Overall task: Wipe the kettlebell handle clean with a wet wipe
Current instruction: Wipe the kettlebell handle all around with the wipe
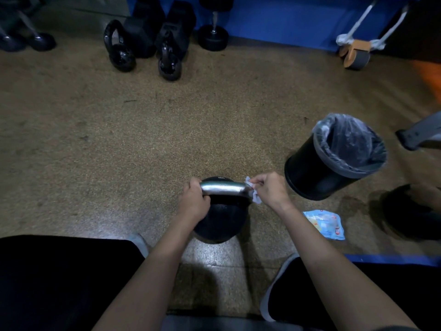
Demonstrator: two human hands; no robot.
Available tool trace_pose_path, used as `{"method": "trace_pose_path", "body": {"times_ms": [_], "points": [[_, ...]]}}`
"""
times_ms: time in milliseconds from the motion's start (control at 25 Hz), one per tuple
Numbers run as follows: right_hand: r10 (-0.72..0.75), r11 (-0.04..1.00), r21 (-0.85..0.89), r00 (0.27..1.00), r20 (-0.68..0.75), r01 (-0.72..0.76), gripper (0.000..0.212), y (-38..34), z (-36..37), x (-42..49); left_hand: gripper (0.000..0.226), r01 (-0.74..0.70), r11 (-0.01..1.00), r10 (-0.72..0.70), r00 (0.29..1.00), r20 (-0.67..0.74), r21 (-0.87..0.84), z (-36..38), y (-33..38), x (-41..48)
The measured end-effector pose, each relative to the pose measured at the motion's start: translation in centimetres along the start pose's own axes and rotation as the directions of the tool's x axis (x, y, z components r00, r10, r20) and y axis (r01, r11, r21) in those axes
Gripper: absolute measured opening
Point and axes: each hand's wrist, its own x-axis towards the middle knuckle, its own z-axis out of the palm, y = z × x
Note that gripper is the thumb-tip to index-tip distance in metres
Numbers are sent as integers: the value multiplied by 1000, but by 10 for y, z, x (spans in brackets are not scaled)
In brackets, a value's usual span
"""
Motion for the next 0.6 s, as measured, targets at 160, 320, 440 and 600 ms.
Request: {"method": "trace_pose_path", "body": {"times_ms": [160,320,440,600], "points": [[-1,999,-35,1000,-12,1,19,0,1,-1,41,4,1000,-4,1000,4,-4,0,-1,0],[-57,995,-83,998,5,57,23,-7,1,-5,40,3,1000,-3,1000,5,-1,0,-1,1],[-42,996,-75,999,-16,41,21,-4,1,-7,40,0,1000,0,1000,6,-2,-1,-1,0],[-14,999,-49,997,-76,10,20,-5,6,-6,38,0,1000,0,1000,13,7,-1,0,-1]]}}
